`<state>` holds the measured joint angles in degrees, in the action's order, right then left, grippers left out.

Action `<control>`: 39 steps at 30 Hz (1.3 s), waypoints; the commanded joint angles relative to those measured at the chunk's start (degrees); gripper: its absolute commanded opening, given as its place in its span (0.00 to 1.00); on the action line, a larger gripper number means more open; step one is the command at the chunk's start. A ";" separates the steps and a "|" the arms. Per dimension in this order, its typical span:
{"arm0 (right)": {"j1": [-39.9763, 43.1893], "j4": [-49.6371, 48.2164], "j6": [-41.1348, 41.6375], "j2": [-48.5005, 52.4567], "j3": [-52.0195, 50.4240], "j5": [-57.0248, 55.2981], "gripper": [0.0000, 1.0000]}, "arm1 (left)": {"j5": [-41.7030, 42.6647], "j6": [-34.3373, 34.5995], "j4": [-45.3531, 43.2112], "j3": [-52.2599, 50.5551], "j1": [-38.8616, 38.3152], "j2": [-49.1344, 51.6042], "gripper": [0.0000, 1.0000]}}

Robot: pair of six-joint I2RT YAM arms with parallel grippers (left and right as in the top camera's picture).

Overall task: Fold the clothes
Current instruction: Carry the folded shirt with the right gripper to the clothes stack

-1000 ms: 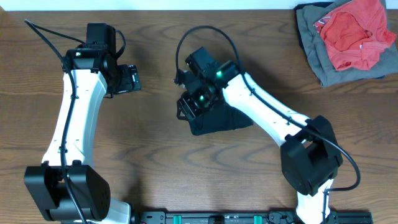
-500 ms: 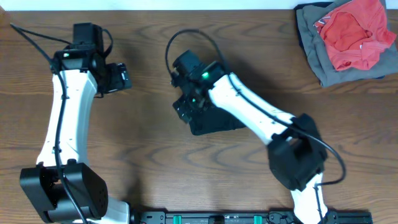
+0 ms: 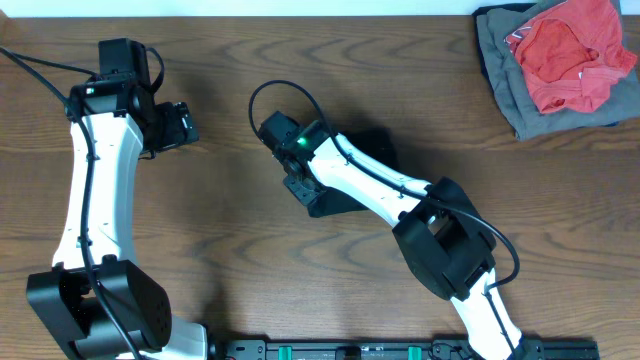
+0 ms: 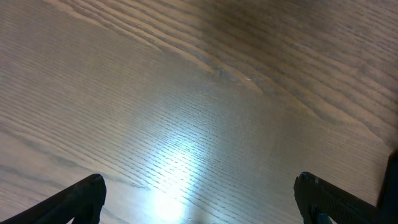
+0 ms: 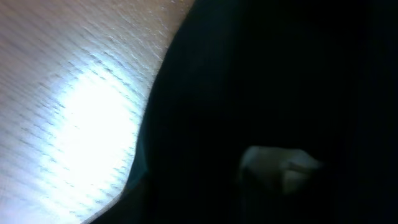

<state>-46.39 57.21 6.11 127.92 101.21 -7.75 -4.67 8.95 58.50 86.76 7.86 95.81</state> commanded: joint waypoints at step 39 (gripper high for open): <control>47.12 33.46 -5.64 -10.34 52.85 3.21 0.01 | 1.03 -0.76 -2.21 0.68 0.15 0.11 0.98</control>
<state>-2.59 91.00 2.31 119.55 151.28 -5.85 -3.40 8.93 56.55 86.76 7.84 95.81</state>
